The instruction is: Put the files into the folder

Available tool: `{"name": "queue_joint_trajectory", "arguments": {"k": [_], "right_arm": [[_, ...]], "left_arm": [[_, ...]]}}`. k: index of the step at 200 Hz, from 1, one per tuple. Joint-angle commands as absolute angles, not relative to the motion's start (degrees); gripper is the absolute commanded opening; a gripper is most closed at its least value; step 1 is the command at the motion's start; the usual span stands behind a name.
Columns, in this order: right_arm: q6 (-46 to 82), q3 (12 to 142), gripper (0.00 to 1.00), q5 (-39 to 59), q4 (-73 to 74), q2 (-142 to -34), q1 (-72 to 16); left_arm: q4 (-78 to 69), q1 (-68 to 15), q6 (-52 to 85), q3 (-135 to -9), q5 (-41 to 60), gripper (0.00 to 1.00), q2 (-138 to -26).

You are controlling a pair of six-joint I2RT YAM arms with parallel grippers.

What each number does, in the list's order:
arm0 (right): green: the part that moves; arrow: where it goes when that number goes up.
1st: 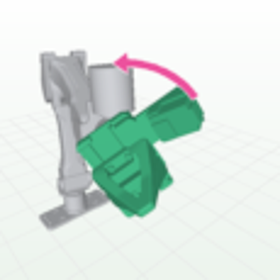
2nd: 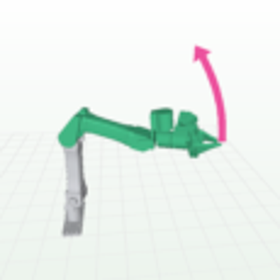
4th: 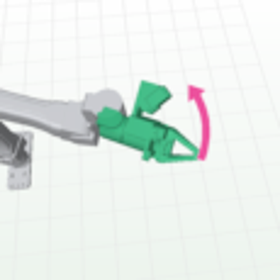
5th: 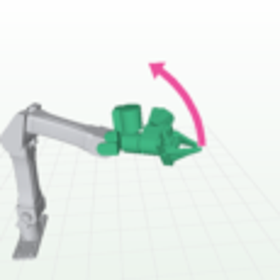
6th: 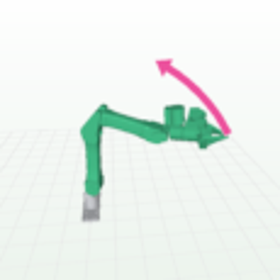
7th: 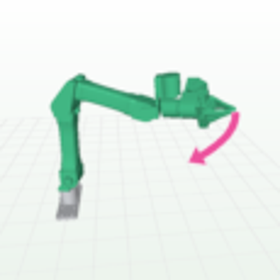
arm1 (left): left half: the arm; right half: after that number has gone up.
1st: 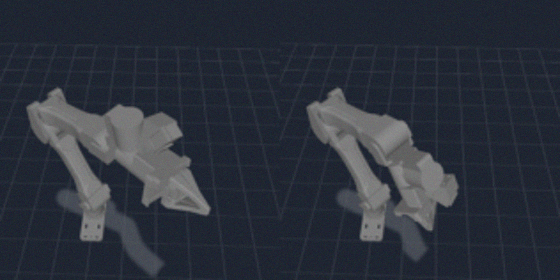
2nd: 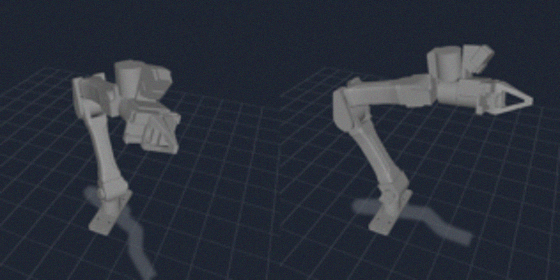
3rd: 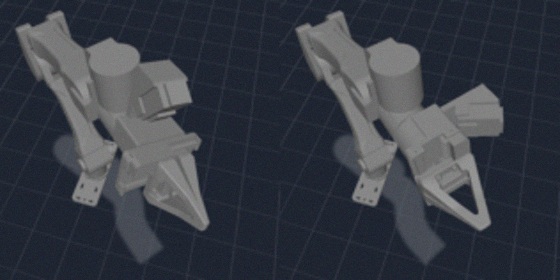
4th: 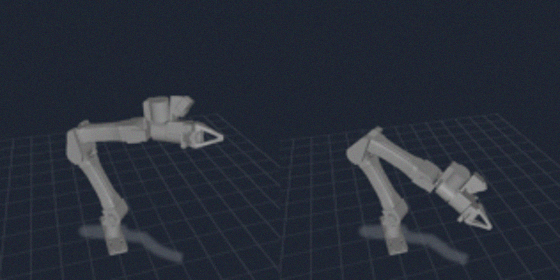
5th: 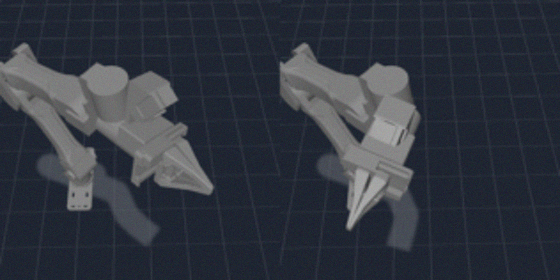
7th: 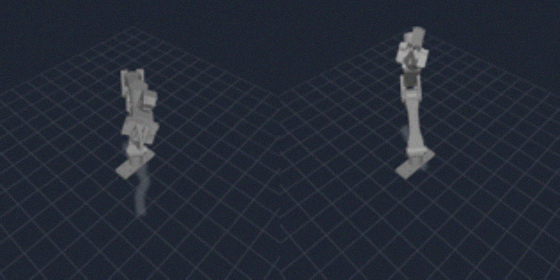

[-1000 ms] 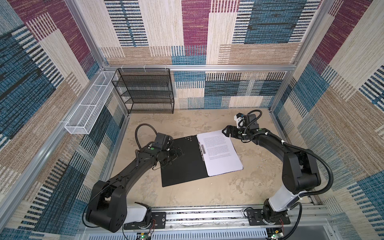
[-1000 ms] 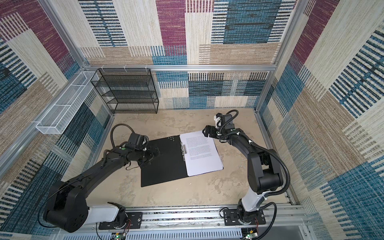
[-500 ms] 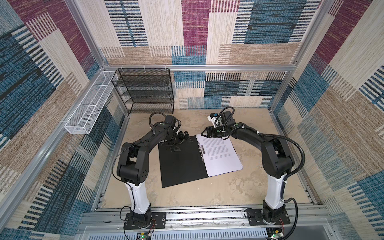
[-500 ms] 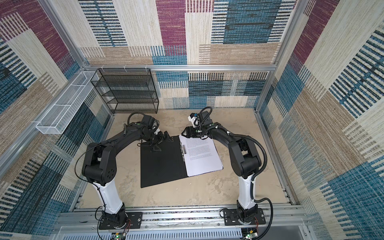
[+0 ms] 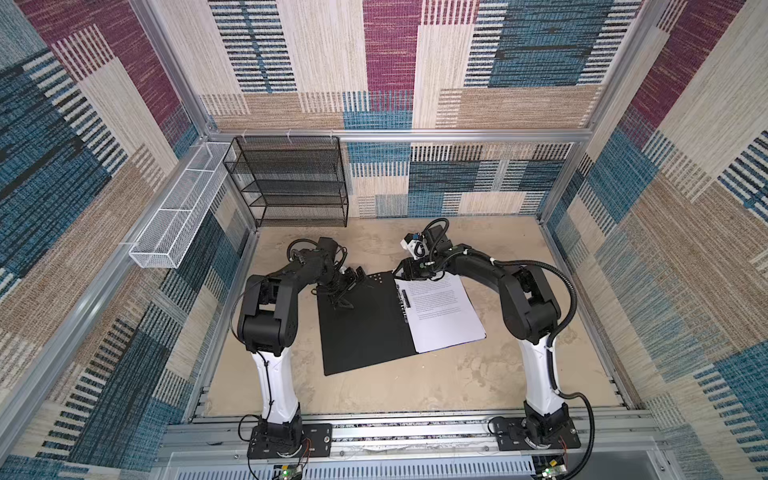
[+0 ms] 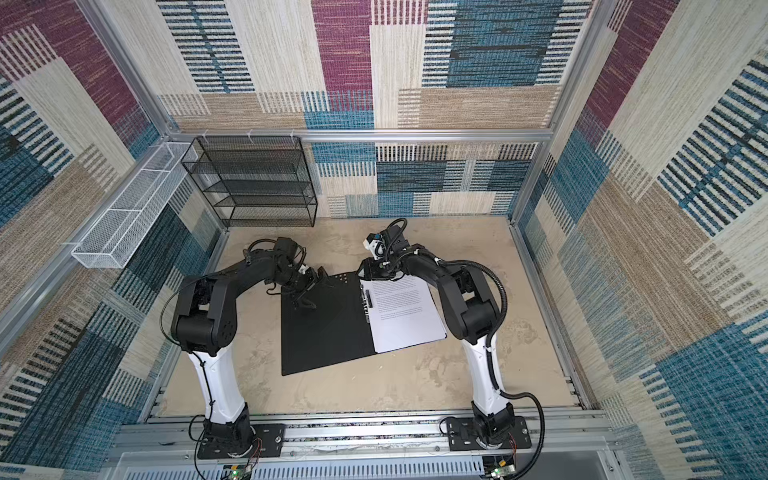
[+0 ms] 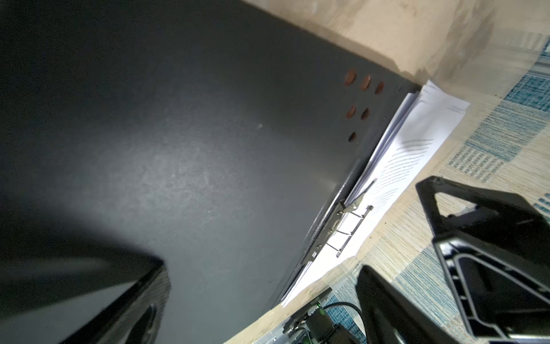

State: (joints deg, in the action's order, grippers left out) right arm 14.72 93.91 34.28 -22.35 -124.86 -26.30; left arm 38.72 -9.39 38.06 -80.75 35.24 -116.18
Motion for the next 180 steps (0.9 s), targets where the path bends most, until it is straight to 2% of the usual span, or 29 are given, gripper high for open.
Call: {"name": "queue_joint_trajectory", "arguments": {"k": [1,109,180], "right_arm": [[14.23,94.83,0.5,34.77,-23.44,-125.75,-26.71],[14.77,94.39,0.5,34.23,-23.66,-128.64,-27.52],[14.68,95.18,0.51,39.88,-22.77,-129.17,-27.56]], "left_arm": [[41.26,-9.08,36.0,-79.39,28.82,1.0,-117.4],[40.76,-8.44,36.94,-79.1,30.7,1.0,-119.19],[40.75,-8.28,37.04,-79.19,30.5,1.0,-119.56]]}}
